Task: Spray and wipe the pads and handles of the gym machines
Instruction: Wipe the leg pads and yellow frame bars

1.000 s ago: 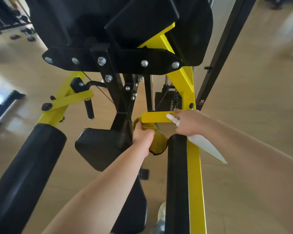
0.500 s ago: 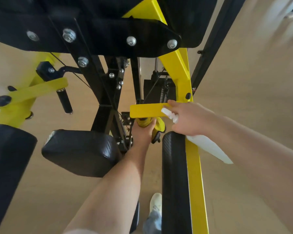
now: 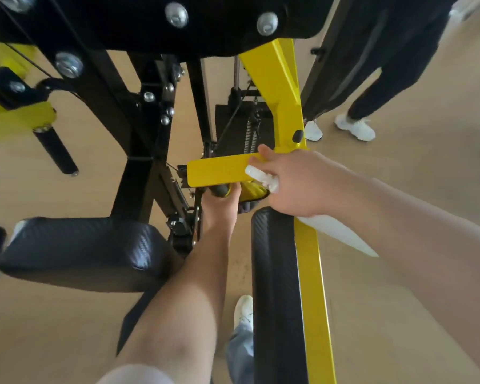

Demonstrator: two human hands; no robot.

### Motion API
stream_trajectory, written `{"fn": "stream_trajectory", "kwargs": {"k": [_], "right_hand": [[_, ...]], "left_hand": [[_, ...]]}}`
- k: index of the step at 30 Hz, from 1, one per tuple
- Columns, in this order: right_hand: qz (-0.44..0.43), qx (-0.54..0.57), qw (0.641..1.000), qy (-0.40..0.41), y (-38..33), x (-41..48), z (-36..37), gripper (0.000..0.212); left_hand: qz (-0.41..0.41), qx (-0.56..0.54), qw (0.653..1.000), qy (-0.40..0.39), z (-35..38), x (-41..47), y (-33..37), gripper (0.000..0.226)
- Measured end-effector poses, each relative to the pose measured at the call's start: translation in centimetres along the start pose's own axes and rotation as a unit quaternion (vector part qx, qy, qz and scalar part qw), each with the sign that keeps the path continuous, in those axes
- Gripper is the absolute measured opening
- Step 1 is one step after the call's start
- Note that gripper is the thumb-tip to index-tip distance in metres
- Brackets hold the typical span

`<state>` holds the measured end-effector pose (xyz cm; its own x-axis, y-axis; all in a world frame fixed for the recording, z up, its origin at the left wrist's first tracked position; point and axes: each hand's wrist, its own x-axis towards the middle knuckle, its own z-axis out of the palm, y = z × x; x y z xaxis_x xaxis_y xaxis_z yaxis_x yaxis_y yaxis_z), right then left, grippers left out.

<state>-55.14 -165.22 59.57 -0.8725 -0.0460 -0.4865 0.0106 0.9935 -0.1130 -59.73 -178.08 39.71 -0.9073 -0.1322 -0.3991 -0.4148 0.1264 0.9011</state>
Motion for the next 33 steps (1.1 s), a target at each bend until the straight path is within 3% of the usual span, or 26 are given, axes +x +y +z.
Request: {"fn": "stream_trajectory", "kwargs": {"k": [3,8,9,11,13,19,24,27,30,33], "right_hand": [[0.002,-0.013,1.000,0.006,0.0,0.1,0.2,0.081],[0.004,-0.028,0.999,0.021,-0.1,-0.2,0.2,0.083],[0.000,-0.027,0.999,0.022,-0.1,-0.2,0.3,0.083],[-0.005,-0.024,0.999,0.021,0.1,-0.1,0.3,0.083],[-0.008,-0.025,0.999,0.024,0.1,0.2,0.6,0.084],[0.002,-0.015,0.999,0.035,0.2,0.4,0.9,0.087],[0.008,-0.010,0.999,0.034,0.2,-0.1,0.7,0.088],[0.005,-0.016,0.999,0.033,0.0,-0.1,0.8,0.087],[0.004,-0.017,0.999,0.036,0.1,0.0,0.9,0.085],[0.002,-0.018,0.999,0.042,0.1,0.0,0.9,0.085]], "left_hand": [[-0.027,-0.008,1.000,-0.013,0.4,0.0,-0.2,0.025],[0.120,0.020,0.990,0.066,-0.2,0.2,2.7,0.011],[0.135,0.032,0.989,0.061,-0.3,0.4,3.0,0.003],[0.162,0.074,0.982,0.059,-0.5,0.4,3.9,0.009],[0.146,0.047,0.985,0.078,-0.3,0.0,3.7,0.008],[-0.108,-0.050,0.993,-0.018,1.3,-0.3,0.4,0.020],[-0.208,-0.165,0.958,-0.111,-0.8,-1.6,-1.0,0.048],[-0.165,-0.231,0.951,-0.124,-3.3,-4.0,-0.6,0.073],[-0.080,-0.268,0.955,-0.094,-4.8,-4.7,0.2,0.076],[0.043,-0.140,0.984,-0.100,-4.4,-4.4,2.0,0.068]]}}
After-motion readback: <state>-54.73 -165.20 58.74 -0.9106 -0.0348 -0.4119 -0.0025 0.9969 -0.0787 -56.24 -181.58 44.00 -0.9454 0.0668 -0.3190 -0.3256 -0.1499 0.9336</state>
